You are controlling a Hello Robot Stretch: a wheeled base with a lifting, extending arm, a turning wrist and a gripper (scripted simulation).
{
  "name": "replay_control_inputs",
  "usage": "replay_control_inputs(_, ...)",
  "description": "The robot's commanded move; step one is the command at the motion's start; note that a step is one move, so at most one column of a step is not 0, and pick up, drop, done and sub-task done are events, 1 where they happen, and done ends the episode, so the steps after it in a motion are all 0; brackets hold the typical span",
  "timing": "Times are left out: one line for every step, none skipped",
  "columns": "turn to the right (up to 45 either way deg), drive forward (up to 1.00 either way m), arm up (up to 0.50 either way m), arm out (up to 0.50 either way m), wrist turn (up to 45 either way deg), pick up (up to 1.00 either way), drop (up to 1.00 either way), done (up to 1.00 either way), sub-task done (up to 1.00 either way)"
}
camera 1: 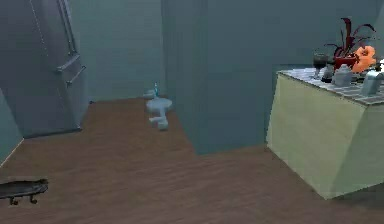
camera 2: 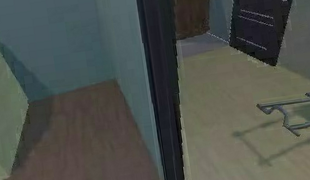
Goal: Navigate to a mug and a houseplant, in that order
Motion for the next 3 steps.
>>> replay_control_inputs(45.0,0.0,0.0,0.0,0.0,0.0,0.0,0.0,0.0)
replay_control_inputs(3.0,0.0,0.0,0.0,0.0,0.0,0.0,0.0,0.0)
replay_control_inputs(0.0,1.0,0.0,0.0,0.0,0.0,0.0,0.0,0.0)
